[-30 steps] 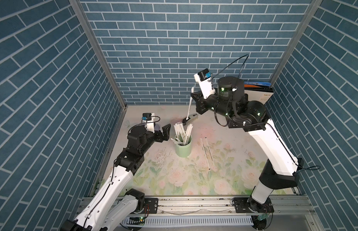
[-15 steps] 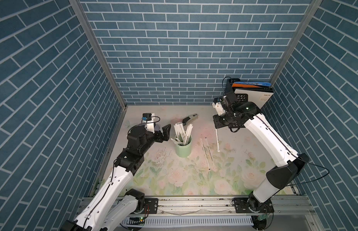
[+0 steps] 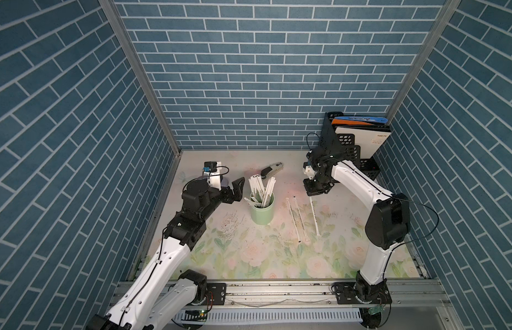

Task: Take the straws out of the storage container
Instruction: Place the straw at the center of the board.

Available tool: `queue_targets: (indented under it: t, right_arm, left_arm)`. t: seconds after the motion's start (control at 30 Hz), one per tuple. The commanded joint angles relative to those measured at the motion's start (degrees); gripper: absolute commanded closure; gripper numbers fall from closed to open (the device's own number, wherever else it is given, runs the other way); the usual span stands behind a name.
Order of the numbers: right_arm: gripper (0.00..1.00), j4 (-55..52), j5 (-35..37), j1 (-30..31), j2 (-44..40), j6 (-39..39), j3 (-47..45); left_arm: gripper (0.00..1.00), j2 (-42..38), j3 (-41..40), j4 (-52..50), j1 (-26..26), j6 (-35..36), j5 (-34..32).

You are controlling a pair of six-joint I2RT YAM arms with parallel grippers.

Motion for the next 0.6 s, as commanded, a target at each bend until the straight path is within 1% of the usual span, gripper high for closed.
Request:
queue_targets:
  t: [0.0, 0.3, 0.57]
  right_arm:
    - [1.00, 1.21, -1.88, -0.49, 1.79, -1.76, -0.54]
    - [1.00, 2.18, -3.52, -0.70, 6.95, -2.12, 0.14]
    - [1.00, 3.94, -4.05, -0.75, 8.54, -1.58, -0.79]
  left_arm:
    - [0.00, -0.47, 0.06, 0.14, -0.10, 0.26, 0.49]
    - [0.00, -0.44, 0.06, 0.10, -0.14, 0.30, 0.32]
    - [0.01, -0.39, 0.06, 0.10, -0.14, 0.26, 0.37]
